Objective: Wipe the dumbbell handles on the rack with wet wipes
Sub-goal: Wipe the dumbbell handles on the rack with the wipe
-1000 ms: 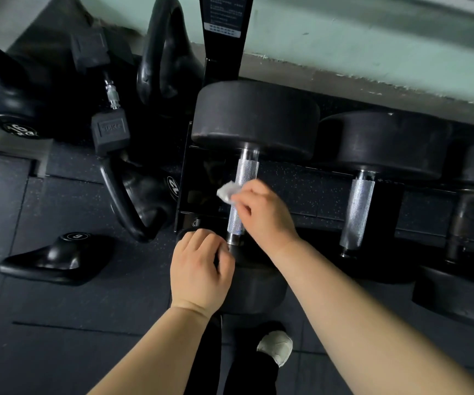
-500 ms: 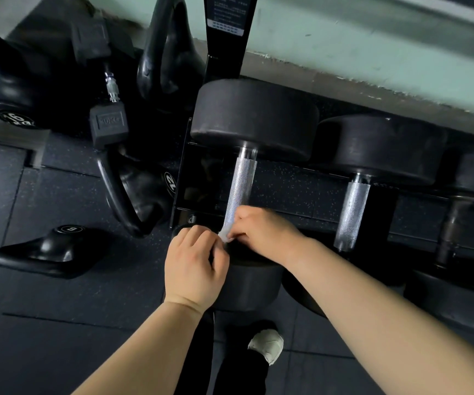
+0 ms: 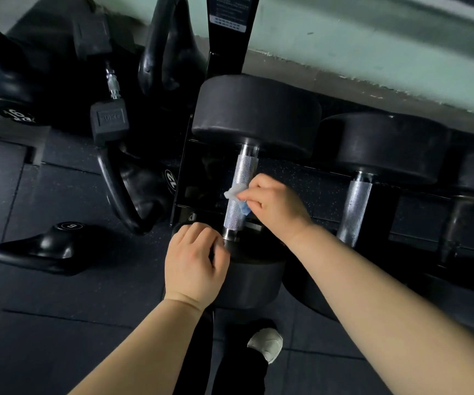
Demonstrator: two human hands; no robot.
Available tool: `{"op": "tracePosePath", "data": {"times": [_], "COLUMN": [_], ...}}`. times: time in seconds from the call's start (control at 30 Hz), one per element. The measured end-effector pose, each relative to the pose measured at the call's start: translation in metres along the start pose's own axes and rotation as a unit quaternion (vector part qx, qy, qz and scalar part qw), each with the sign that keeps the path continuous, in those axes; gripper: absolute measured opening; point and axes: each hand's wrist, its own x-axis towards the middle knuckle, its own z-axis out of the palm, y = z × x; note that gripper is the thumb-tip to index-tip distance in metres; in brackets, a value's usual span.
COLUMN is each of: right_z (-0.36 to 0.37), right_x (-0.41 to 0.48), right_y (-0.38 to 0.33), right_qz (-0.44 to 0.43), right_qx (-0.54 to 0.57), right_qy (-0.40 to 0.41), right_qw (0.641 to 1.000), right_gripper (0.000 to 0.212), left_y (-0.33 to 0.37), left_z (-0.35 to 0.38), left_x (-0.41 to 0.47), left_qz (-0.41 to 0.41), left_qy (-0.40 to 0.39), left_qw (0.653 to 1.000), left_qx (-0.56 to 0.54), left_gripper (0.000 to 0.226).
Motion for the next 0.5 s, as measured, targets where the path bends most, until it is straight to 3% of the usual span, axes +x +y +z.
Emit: {"op": "tracePosePath", "data": {"times": [0.03, 0.13, 0.23, 0.3, 0.43, 0.5], "right_z": [0.001, 0.008, 0.006, 0.004, -0.003, 0.006], "right_x": [-0.001, -0.009, -0.007, 0.004, 0.023, 0.016], "right_y": [0.001, -0.002, -0.002, 0.004, -0.003, -0.002], "right_qz": [-0.003, -0.032, -0.053, -0.026, 0.013, 0.006], "right_qx": [0.000, -0.078, -0.088, -0.082, 0.003, 0.007], "right_qy": [0.020, -0.119, -0.118, -0.081, 0.127, 0.162], "right_qw": [1.000, 0.989, 0.988, 0.993, 0.992, 0.987], "right_gripper": [0.025, 0.024, 0.019, 0.029, 0.028, 0.026], "left_y": [0.000, 0.000, 0.001, 0.001, 0.001, 0.001], "left_z": [0.000, 0.000, 0.000, -0.001, -0.001, -0.001], "left_x": [0.000, 0.001, 0.001, 0.001, 0.001, 0.001], "left_qz": [0.000, 0.001, -0.002, -0.003, -0.003, -0.004], "left_qy": [0.002, 0.000, -0.002, -0.001, -0.003, -0.005], "left_qw": [1.000, 1.000, 1.000, 1.000, 1.000, 1.000], "left_qx": [-0.001, 0.000, -0.001, 0.000, -0.003, -0.003], "left_gripper": [0.026, 0.026, 0.026, 0.026, 0.026, 0.026]}}
